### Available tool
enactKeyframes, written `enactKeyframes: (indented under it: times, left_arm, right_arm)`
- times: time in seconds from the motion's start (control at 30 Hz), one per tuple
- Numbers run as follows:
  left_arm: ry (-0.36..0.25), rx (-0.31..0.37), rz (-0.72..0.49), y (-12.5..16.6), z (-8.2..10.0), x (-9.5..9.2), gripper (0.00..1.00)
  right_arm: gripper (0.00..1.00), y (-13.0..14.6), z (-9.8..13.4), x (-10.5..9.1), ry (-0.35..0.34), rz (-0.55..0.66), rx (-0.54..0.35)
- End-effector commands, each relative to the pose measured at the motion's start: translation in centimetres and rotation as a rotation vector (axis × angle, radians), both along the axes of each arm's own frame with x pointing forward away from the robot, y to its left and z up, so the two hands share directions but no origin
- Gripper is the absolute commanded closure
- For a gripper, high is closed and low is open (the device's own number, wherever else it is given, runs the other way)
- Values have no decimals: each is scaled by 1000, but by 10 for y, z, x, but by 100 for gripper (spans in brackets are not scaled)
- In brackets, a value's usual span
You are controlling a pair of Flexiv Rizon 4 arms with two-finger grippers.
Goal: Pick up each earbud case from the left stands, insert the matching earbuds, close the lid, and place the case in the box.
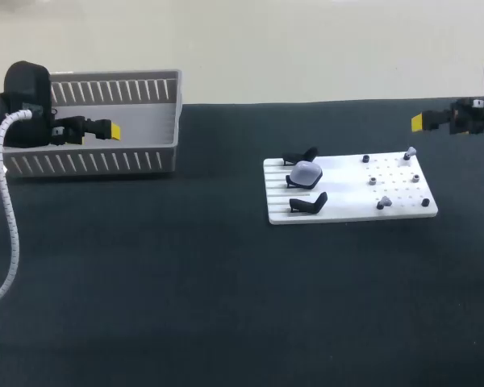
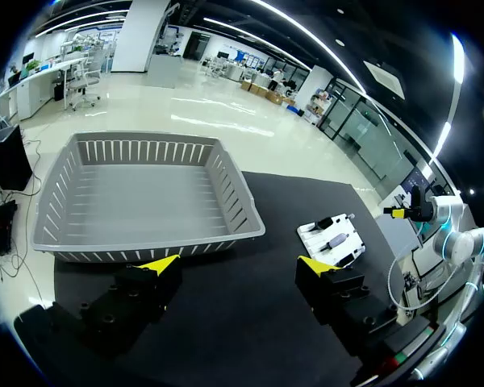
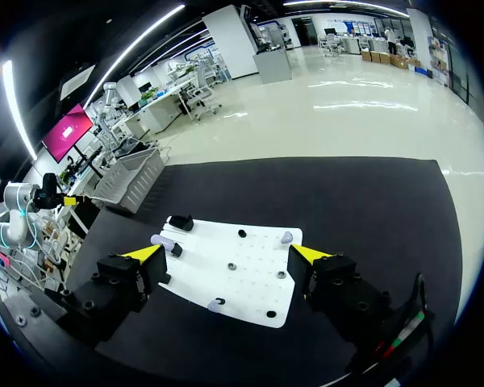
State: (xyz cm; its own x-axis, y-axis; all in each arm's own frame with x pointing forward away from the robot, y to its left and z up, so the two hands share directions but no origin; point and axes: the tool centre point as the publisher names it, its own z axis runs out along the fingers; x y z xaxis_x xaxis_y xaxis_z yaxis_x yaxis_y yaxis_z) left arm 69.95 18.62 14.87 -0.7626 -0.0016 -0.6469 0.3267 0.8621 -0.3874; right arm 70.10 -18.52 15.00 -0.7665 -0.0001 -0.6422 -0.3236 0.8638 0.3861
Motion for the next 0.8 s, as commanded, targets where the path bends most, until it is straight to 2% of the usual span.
enactKeyframes:
  times: [0.03,0.47,0.63,0.8]
  left_arm:
    - [5,7,4,-1,1,0,0]
    - [6,16,-1,-2,1,0,0]
    - [-34,-18,-141,-14,4,0,0]
    - [-110,-34,-297,-21,11,-10,0]
  right_arm:
    - [0,0,0,0,-1,0,0]
    - [0,0,0,0,-1,0,0]
    - [0,0,0,0,-1,0,0]
    - [0,0,0,0,-1,0,0]
